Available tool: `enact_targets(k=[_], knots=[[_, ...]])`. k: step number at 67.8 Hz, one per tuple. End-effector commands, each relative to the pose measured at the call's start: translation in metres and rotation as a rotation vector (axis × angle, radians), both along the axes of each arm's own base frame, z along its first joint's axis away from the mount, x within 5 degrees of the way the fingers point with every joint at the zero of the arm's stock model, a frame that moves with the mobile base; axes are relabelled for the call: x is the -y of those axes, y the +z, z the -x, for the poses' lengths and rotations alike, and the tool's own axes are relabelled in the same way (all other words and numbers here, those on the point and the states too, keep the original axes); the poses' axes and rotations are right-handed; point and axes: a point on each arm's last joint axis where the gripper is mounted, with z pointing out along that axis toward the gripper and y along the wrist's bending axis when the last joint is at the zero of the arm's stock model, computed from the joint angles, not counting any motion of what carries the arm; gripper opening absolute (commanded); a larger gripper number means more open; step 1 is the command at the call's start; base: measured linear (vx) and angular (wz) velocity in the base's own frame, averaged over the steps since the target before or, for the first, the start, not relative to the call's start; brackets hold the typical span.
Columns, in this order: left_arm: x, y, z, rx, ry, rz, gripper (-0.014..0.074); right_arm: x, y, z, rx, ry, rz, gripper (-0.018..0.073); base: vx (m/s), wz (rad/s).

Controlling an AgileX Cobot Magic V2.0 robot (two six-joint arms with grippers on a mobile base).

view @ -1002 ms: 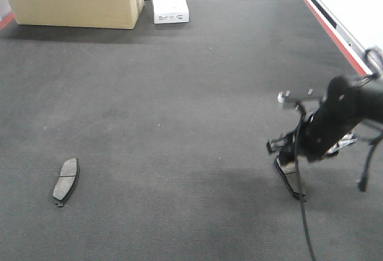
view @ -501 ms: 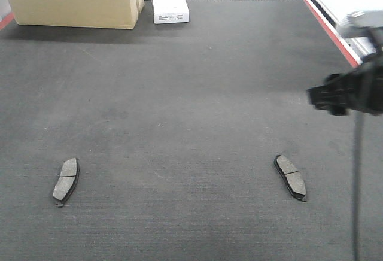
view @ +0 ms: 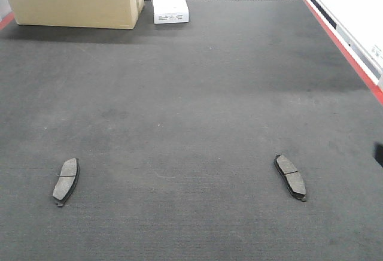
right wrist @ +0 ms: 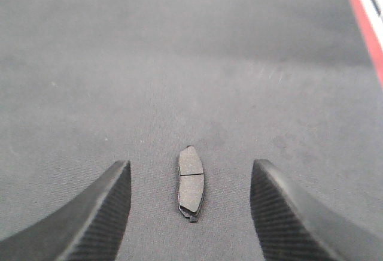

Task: Move and align brake pads A on conveyor
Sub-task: 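Raise the open right gripper clear of the belt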

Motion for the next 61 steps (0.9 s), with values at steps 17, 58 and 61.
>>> enact_targets(k=[17, 58, 61], knots=[[0.0, 0.013, -0.001, 0.082, -0.003, 0.014, 0.0502, 0.008, -0.017, 0.052, 0.314, -0.009, -0.028, 0.0415, 0.0, 0.0], [0.0, 0.013, -0.001, 0.082, -0.003, 0.014, 0.0502, 0.009, -0.025, 0.06, 0.362, -0.012, -0.032, 0.0415, 0.0, 0.0], [0.0, 0.013, -0.001, 0.082, -0.003, 0.014, 0.0502, 0.009, -0.025, 0.06, 0.362, -0.012, -0.032, 0.0415, 0.0, 0.0]])
